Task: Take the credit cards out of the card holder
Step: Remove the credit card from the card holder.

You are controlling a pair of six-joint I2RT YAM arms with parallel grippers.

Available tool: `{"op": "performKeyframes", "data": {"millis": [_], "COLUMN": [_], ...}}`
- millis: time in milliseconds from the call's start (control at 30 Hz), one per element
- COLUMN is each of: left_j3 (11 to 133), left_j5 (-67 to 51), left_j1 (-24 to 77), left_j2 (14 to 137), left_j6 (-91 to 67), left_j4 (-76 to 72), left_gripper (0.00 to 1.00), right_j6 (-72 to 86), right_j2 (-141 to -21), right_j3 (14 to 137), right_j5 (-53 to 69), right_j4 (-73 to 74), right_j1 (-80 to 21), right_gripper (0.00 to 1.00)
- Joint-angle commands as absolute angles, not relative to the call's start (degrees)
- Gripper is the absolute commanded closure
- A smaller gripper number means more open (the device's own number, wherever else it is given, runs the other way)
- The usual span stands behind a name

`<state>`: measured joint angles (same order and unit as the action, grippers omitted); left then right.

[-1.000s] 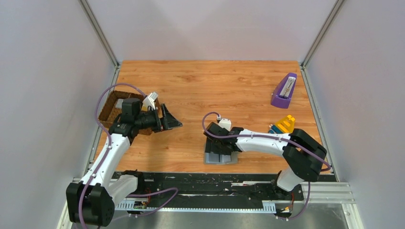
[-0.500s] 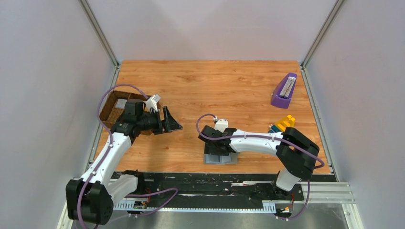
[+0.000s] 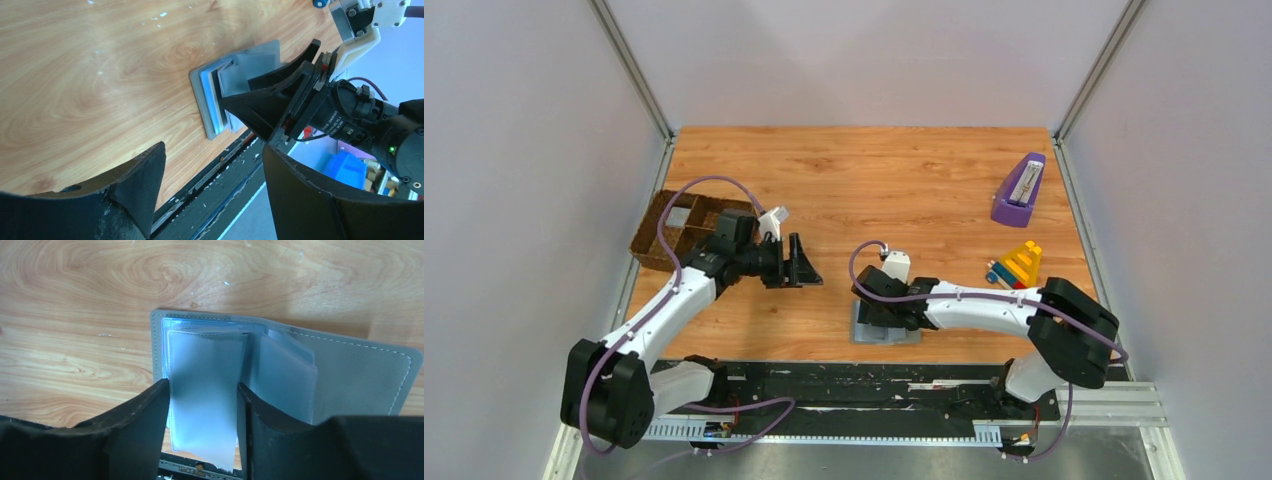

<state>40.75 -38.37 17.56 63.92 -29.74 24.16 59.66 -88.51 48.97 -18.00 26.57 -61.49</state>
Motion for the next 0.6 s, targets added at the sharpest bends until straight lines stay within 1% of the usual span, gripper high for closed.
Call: {"op": "performKeyframes", "data": {"millis": [0, 33, 133, 267, 433, 567], "left_j3": [40.4, 40.3, 40.2, 40.1, 40.0, 39.7], "left_j5": [-37.6, -37.5, -37.6, -37.6, -37.7, -39.5], "left_j1": [21.5, 22.5, 24.3, 27.1, 29.4, 31.8], "left_j2": [67.1, 68.3, 70.6, 73.5, 76.8, 79.5], "left_j6": [-31.6, -31.8, -33.0, -34.3, -36.7, -39.7], "left_j4": [18.8, 17.8, 15.2, 12.6, 9.1, 4.0], "left_gripper": [0.23, 0.26, 0.29, 0.35, 0.39, 0.41], "right_j6": [57.9, 57.3, 56.8, 56.6, 55.9, 54.9], "right_j2": [-84.5, -83.7, -81.6, -78.5, -74.0, -70.3], "right_j3": [45.2, 44.1, 41.6, 39.2, 35.9, 31.8], "right_j5": [-16.1, -15.4, -14.1, -13.9, -12.9, -9.5], "right_j4": [18.9, 17.2, 13.7, 12.4, 10.3, 5.6], "right_j1": [-61.3, -61.2, -60.8, -59.7, -58.1, -56.4], "right_gripper": [0.57, 0.57, 0.59, 0.62, 0.62, 0.62]}}
